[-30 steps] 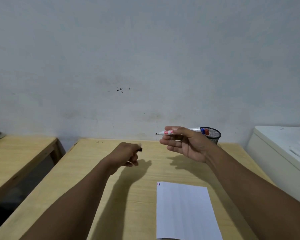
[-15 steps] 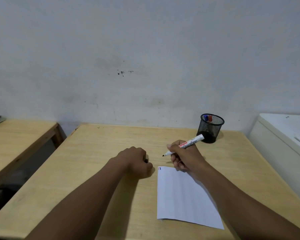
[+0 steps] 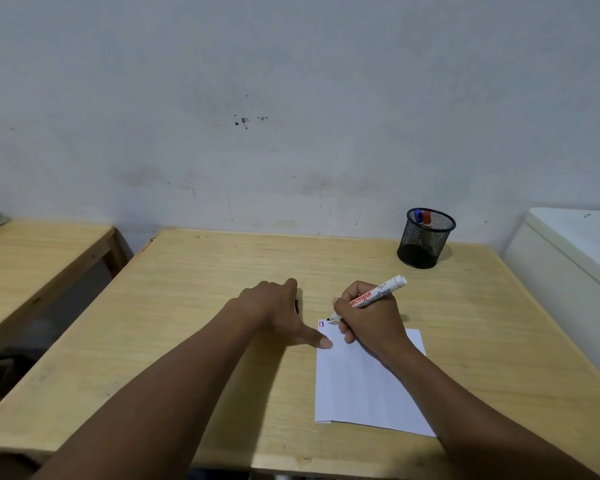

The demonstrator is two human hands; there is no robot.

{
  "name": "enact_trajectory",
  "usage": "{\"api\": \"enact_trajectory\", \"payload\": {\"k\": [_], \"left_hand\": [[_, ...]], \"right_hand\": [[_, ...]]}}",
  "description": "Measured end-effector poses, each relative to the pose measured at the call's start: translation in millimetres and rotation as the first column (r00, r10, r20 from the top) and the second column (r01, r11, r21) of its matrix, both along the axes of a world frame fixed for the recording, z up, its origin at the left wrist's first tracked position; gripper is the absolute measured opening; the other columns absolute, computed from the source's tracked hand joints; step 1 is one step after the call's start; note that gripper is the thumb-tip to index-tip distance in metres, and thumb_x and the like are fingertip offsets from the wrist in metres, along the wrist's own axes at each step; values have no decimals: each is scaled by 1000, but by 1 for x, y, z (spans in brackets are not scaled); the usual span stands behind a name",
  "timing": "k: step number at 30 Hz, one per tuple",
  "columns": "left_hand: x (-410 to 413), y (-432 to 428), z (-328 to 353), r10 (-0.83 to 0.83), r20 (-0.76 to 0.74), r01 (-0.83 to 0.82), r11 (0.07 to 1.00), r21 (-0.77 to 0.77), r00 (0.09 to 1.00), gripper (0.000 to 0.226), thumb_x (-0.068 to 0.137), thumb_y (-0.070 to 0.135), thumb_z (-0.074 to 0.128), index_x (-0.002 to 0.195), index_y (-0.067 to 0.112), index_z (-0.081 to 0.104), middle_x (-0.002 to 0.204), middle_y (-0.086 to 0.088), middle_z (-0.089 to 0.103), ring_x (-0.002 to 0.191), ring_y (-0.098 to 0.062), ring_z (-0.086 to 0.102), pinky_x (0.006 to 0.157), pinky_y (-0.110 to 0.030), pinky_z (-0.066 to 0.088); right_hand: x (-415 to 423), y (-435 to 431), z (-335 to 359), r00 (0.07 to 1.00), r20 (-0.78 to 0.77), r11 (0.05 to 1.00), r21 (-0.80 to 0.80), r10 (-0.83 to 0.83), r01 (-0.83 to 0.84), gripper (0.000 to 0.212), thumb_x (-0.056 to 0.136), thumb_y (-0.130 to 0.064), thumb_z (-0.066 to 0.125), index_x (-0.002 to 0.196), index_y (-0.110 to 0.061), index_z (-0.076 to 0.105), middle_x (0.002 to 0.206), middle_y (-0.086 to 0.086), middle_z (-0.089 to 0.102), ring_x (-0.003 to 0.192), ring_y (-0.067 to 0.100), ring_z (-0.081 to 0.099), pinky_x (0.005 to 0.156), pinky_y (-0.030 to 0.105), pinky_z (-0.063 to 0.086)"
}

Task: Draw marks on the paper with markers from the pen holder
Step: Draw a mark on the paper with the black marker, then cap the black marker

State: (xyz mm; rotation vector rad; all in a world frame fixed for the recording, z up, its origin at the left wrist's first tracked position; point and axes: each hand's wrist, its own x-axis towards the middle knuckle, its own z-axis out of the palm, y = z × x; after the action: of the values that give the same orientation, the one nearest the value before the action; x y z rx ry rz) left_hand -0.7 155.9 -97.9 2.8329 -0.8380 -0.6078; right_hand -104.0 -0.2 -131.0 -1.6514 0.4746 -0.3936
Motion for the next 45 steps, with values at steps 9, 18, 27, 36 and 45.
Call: {"api": "enact_trajectory", "payload": {"k": [9, 18, 27, 36, 45], "left_hand": [[1, -1, 0, 2, -15, -2, 1000, 20, 1000, 98, 41, 91, 74, 107, 25, 46, 106, 5, 63, 102, -21, 61, 91, -44, 56], [0, -1, 2, 11, -28, -10, 1000, 26, 1000, 99, 40, 92, 74, 107, 25, 46, 107, 5, 63, 102, -22, 60, 91, -45, 56], [6, 5, 9, 27, -150, -45, 993, -112, 988, 70, 61, 74, 79, 103, 22, 58, 105, 5, 68, 101, -19, 64, 89, -37, 54], [35, 12, 33, 1, -253, -152, 801, -579, 968, 13, 87, 18, 79, 87, 10, 69, 78, -1, 76, 69, -21, 69, 59, -23, 48], [36, -17, 86, -121, -441, -345, 455, -821, 889, 21, 84, 10, 81, 101, 11, 69, 89, -4, 79, 90, -24, 78, 84, -34, 52]], "right_hand": [[-1, 2, -7, 999, -14, 989, -144, 31, -33, 19, 76, -14, 76, 72, -3, 61, 60, 14, 67, 50, 22, 65, 49, 34, 53], [0, 2, -8, 999, -42, 983, -181, 31, -38, 17, 72, -19, 75, 70, -9, 61, 65, 19, 69, 53, 32, 69, 51, 36, 53], [3, -10, 10, 998, 3, 986, 156, -64, 63, 18, 86, -7, 73, 74, -7, 61, 51, 9, 62, 35, 16, 47, 41, 25, 38], [17, -47, 85, 992, 7, 929, 352, 123, -118, 18, 92, -25, 66, 86, -9, 73, 72, 12, 72, 55, 19, 68, 47, 23, 43], [23, -61, 132, 995, 81, 926, 369, 56, -82, 18, 91, -19, 65, 91, -3, 71, 70, 9, 70, 50, 15, 65, 52, 26, 42]]}}
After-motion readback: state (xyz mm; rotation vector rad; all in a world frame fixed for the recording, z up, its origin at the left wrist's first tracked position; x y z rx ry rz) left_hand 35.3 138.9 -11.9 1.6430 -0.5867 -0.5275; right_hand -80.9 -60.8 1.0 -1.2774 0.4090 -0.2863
